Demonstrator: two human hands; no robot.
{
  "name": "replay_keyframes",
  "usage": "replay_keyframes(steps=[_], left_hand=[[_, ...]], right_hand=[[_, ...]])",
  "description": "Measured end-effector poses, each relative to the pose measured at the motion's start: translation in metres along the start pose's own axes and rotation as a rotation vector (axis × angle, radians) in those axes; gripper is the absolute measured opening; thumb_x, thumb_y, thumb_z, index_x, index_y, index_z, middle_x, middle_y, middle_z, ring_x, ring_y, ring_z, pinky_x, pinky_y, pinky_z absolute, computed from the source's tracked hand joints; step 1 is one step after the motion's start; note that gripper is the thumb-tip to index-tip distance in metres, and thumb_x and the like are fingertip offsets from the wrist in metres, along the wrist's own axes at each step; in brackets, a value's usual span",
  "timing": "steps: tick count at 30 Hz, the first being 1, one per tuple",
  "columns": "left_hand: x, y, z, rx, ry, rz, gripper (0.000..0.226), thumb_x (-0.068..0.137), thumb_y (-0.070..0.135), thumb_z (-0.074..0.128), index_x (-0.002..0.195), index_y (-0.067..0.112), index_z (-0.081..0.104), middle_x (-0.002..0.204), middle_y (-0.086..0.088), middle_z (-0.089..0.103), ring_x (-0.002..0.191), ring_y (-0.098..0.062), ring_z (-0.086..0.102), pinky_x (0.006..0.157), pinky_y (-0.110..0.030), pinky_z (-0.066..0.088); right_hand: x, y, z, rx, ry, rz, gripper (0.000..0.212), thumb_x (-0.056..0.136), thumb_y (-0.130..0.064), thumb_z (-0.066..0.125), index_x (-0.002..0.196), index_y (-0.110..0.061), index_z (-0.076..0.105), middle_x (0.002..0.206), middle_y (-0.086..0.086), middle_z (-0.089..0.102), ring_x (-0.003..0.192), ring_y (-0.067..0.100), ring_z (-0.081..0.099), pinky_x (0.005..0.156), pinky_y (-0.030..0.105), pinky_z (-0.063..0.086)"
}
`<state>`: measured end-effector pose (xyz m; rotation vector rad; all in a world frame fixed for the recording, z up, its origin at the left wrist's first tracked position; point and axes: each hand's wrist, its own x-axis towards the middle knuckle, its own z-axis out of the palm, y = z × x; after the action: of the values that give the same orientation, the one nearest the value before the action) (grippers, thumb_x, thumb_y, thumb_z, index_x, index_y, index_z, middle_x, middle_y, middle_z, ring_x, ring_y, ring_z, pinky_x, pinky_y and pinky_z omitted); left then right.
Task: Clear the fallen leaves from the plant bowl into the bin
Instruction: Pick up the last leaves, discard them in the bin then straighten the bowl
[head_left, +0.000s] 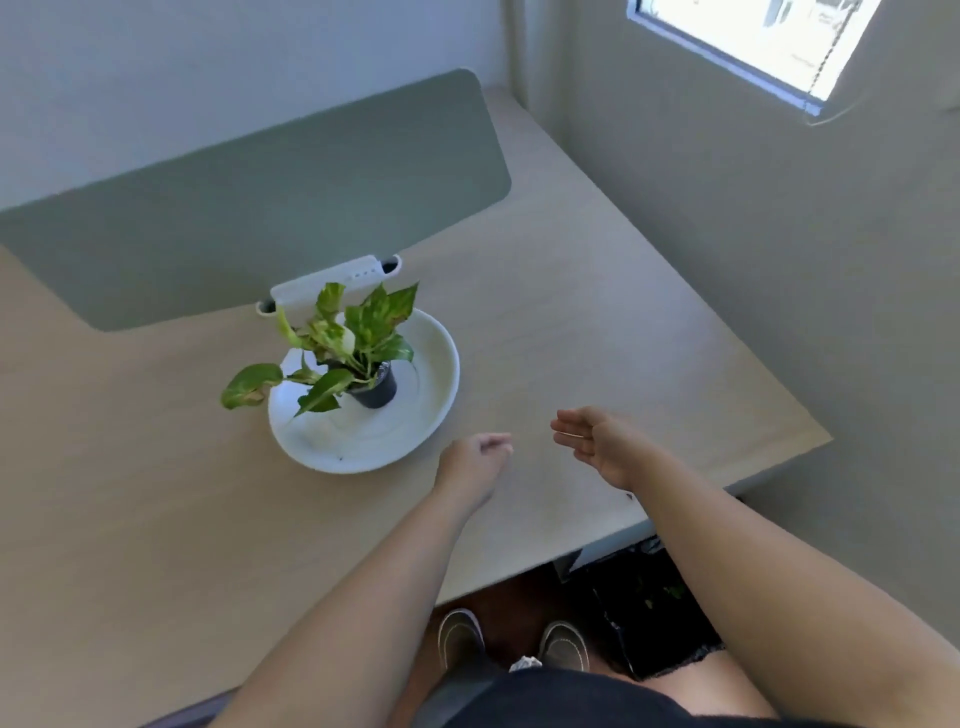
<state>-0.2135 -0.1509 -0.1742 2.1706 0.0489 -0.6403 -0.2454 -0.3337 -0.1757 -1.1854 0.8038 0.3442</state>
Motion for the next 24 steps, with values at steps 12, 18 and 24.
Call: replay_keyframes(steps=[12, 18, 24], left_hand=[[-0.004, -0.079, -0.029, 0.825, -0.191, 0.168, 0.078, 0.096, 0.055, 0.029, 0.154, 0.019, -0.008, 0.161, 0.003, -0.020, 0.149, -0.021, -0.017, 0.121, -0.048, -0.002], [-0.006, -0.086, -0.026, 0.867, -0.191, 0.281, 0.068, 0.098, 0.054, 0.025, 0.155, 0.026, 0.001, 0.161, 0.007, -0.019, 0.147, -0.019, -0.022, 0.118, -0.047, -0.010], [-0.013, -0.096, -0.050, 0.282, 0.208, 0.534, 0.039, 0.090, 0.036, 0.052, 0.066, 0.012, 0.070, 0.109, 0.002, 0.068, 0.106, -0.021, 0.055, 0.090, -0.035, 0.046]], right_hand=[[0.029, -0.014, 0.075, -0.171, -0.117, 0.053, 0.029, 0.096, -0.018, 0.043, 0.118, -0.006, 0.060, 0.121, 0.010, 0.064, 0.114, 0.024, 0.059, 0.100, 0.034, 0.035], [0.040, -0.026, 0.100, -0.201, -0.113, 0.038, 0.030, 0.096, -0.018, 0.042, 0.117, -0.007, 0.060, 0.121, 0.010, 0.064, 0.106, 0.022, 0.060, 0.101, 0.034, 0.035], [0.045, -0.034, 0.119, -0.207, -0.068, 0.015, 0.030, 0.095, -0.016, 0.043, 0.115, -0.006, 0.062, 0.112, 0.009, 0.066, 0.108, 0.022, 0.062, 0.104, 0.035, 0.038]])
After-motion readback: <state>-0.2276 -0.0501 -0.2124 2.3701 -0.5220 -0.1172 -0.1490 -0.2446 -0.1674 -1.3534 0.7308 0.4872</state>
